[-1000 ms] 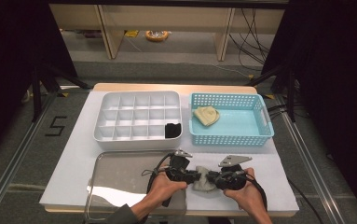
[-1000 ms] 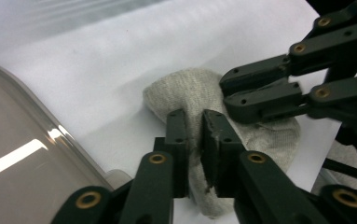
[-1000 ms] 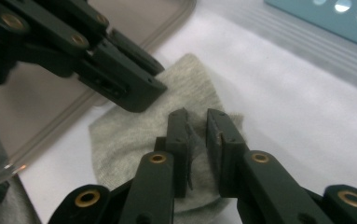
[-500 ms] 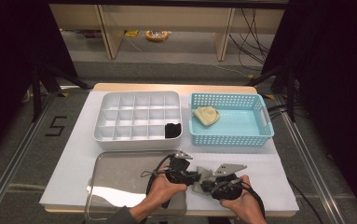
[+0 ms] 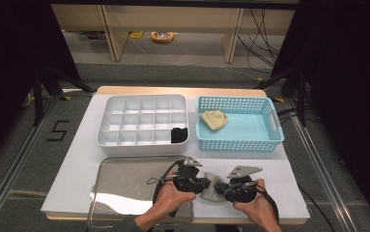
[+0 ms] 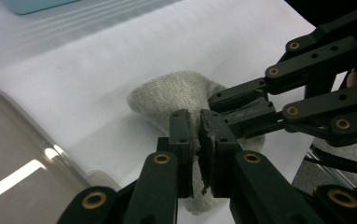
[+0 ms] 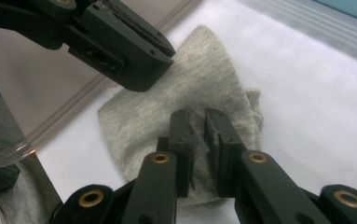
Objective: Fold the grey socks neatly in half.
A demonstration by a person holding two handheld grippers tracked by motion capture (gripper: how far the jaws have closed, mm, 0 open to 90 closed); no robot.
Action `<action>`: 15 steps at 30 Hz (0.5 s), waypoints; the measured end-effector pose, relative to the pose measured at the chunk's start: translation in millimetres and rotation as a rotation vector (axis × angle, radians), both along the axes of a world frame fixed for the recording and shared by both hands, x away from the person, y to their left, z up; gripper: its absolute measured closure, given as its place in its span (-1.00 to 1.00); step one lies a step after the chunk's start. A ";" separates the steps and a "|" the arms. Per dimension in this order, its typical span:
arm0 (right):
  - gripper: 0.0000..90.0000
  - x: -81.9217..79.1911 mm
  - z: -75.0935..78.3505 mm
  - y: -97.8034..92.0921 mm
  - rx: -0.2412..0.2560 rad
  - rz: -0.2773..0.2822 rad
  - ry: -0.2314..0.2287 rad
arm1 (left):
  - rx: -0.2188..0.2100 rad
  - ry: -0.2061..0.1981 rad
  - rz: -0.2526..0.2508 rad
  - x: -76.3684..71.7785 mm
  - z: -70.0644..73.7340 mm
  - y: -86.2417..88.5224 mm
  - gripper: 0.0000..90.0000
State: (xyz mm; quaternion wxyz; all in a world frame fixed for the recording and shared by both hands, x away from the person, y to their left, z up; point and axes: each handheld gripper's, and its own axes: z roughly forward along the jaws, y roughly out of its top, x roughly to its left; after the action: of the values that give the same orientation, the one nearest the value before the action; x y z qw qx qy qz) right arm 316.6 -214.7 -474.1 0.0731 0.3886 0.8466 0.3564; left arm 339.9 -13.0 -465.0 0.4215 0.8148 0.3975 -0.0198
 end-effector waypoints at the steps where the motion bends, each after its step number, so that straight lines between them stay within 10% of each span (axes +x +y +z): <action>1: 0.81 0.6 -0.6 -1.1 -0.001 0.003 -0.008 | 0.001 -0.001 -0.005 0.1 0.3 -0.5 0.83; 8: 0.81 1.3 -1.8 -6.5 0.029 -0.018 -0.010 | 0.000 -0.004 -0.014 -1.9 1.6 -4.2 0.79; 15: 0.81 1.4 -2.3 -7.4 0.018 -0.008 -0.005 | -0.007 0.068 0.011 -0.7 -9.0 9.6 0.32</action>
State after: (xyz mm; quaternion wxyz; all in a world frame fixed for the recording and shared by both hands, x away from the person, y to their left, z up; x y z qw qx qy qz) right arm 318.0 -222.1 -476.4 0.0731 0.3918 0.8416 0.3644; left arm 339.2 -3.3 -474.0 0.4109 0.8101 0.4157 -0.0465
